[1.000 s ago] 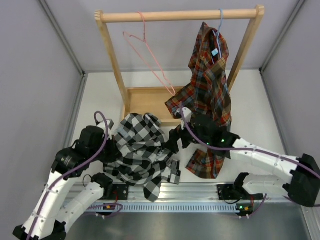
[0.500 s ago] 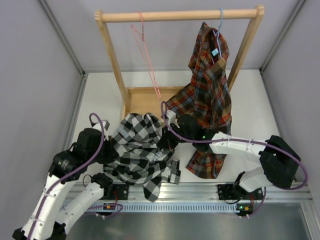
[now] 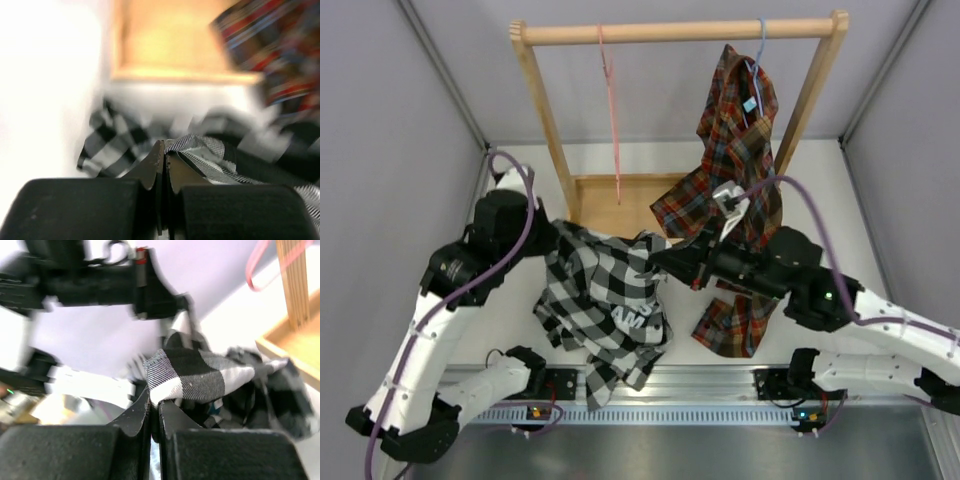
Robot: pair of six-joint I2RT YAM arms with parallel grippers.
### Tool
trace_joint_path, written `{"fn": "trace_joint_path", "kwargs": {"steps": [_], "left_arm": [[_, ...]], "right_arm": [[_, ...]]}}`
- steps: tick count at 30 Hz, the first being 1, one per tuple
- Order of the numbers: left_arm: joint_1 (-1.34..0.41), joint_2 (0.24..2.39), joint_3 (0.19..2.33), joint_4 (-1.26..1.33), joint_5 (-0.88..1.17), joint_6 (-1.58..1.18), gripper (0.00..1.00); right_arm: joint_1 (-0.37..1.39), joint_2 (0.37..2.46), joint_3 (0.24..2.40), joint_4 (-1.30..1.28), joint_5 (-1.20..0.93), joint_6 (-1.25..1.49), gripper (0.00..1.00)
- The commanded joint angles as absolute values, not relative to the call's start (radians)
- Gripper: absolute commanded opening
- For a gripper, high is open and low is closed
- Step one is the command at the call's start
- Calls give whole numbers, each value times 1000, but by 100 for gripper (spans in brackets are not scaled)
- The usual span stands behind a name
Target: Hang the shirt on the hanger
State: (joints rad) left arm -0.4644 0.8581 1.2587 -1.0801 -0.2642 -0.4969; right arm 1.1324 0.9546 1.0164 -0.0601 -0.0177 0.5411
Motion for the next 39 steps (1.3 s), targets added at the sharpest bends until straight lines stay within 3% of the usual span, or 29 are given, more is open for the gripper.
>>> {"fn": "trace_joint_path", "kwargs": {"steps": [1,5,8,13,16,21,28,29,30,31,32,37,39], "left_arm": [[-460,1002,1493,-861,-232,-326,0],[-460,1143,1834,-857,-20,-232,0],[-460,1163,1879,-858,40,-212,0],[-462,1065,1613,-857,-101,-265,0],[-462,988,1377,-882,-325,-386,0],[-440,998,1128,-957,-610,-583,0],[-175,1152,1032,-861,-505,-584,0],[-169,1152,1051,-864,-491,-583,10],[-169,1143,1057,-864,-471,-581,27],[-169,1103,1060,-864,-424,-581,53],[-169,1073,1061,-865,-396,-577,96],[-170,777,1002,-867,-207,-580,98],[-170,613,962,-855,-129,-580,98]], "right_arm": [[1209,853,1172,-178,167,609,0],[1279,865,1389,-279,158,592,0],[1289,894,1474,-353,138,592,0],[1293,936,1490,-359,136,604,0],[1293,1003,1448,-333,170,601,0],[1295,1126,1306,-267,379,641,0],[1296,1362,1200,-157,659,733,0],[1295,1383,1204,-153,681,742,0],[1295,1426,1210,-146,707,755,0],[1290,1446,1218,-147,716,759,0],[1289,1465,1236,-146,727,770,0],[1269,1565,1273,-109,687,787,2],[1269,1594,1285,-89,649,788,13]]}}
